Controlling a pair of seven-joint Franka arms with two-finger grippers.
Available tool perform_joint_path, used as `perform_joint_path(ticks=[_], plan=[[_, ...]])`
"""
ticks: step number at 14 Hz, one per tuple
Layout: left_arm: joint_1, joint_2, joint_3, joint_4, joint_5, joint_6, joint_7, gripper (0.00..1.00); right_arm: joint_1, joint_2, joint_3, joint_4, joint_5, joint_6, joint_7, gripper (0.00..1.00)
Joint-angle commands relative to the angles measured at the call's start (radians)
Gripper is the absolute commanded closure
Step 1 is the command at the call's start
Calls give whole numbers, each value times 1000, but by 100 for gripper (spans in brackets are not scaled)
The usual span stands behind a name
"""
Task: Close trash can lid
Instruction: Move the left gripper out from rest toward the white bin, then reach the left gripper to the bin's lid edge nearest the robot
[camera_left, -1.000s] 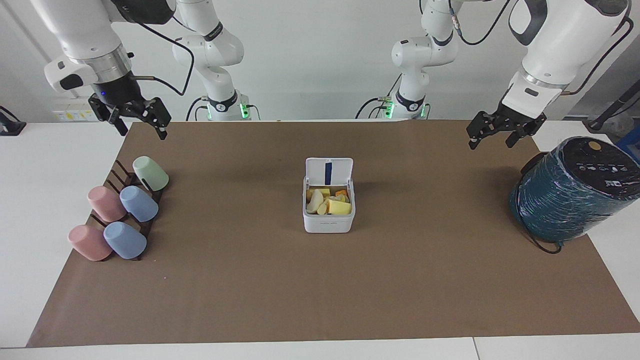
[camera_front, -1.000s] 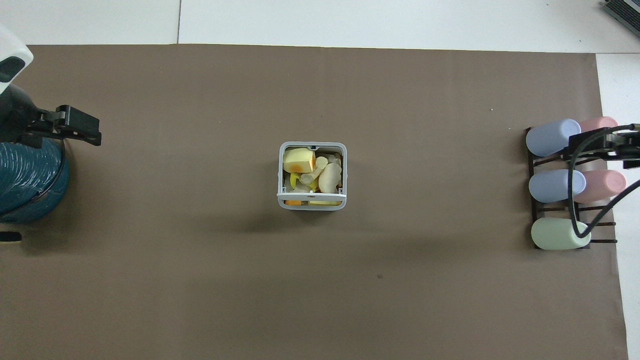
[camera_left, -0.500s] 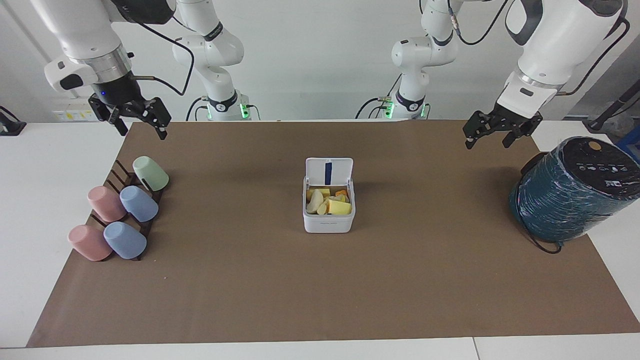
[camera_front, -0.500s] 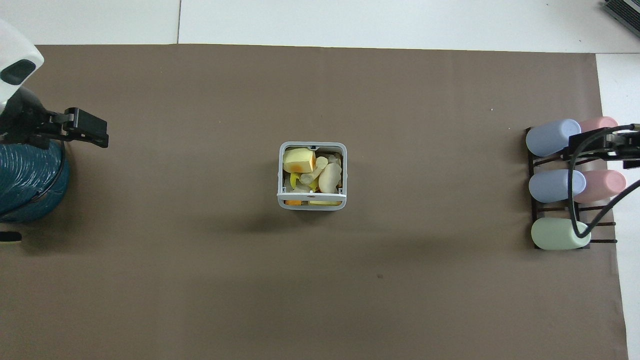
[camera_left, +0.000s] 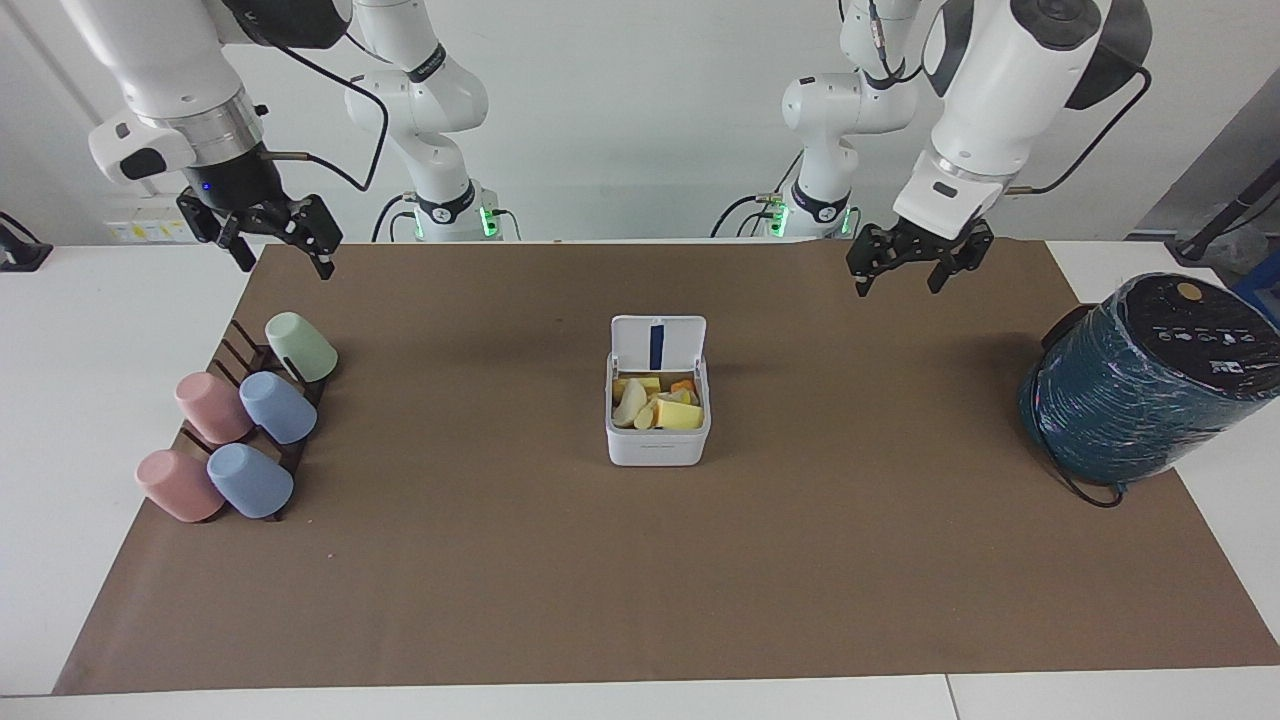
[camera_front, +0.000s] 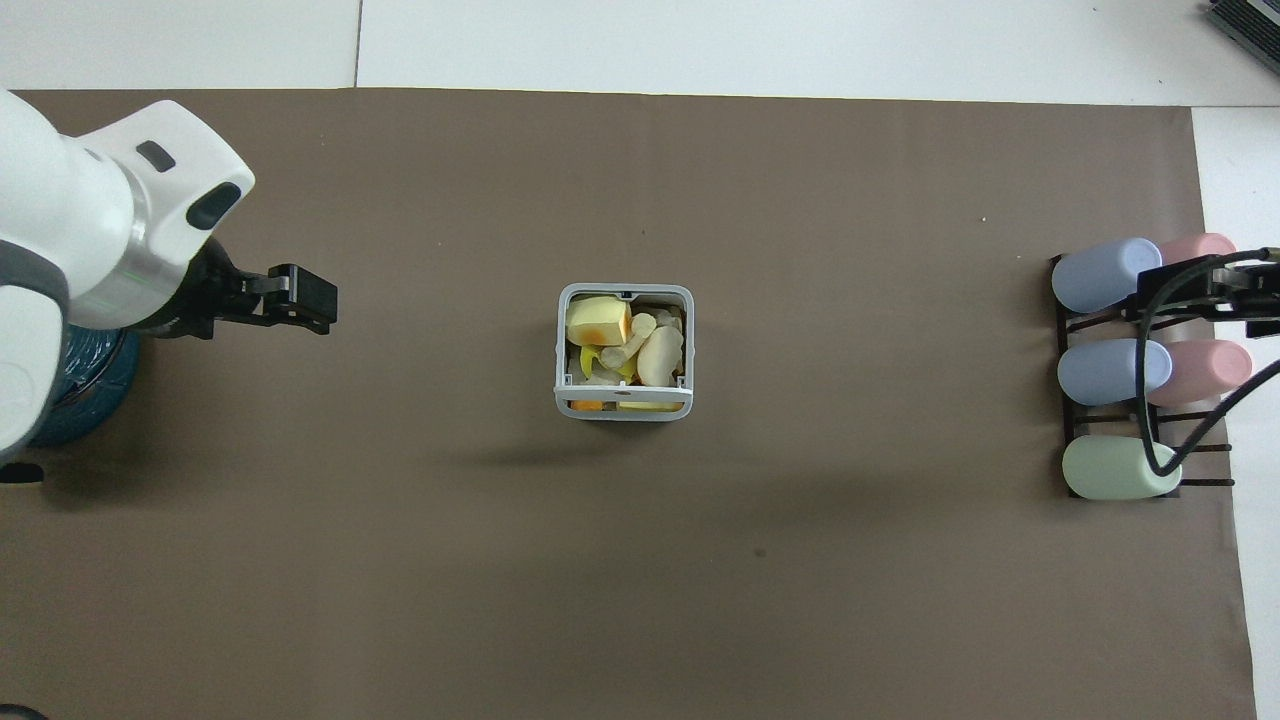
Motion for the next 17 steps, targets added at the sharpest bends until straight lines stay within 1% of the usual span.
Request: perform_joint_path(ticks=[1,5,7,8,10,11,12,13,15,17], plan=[[-48,-88,12,-144,-65,81,-110,0,-8,-26,4,-26,18,-9,-23,0],[-158,-160,12,-298,-116,196,-272,0,-8,-26,4,-26,18,-9,-22,0],[-207,-202,12,-381,-158,262,-316,6,-9,-26,4,-26,18,-9,-22,0],[-230,-211,12,-405,-165,285,-335,11,-9,-28,4,-26,18,-9,-22,0],[-289,-216,12,-417,-176,290,-352,17,-8,-28,4,-26,18,-9,-23,0],[-318,-216,12,-419,-182,292,-371,22,-9,-26,4,-26,18,-9,-23,0],[-352,-214,12,-432,-184,307,-417,35,-9,-26,4,-26,18,-9,-22,0],[-373,-214,12,-449,-184,354,-459,45,-9,-28,4,-26,18,-9,-22,0],[-402,-208,12,-483,-184,449,-529,60,-8,-28,4,-26,18,-9,-23,0],[-407,-194,12,-486,-184,497,-550,76,-9,-26,4,-26,18,-9,-23,0]])
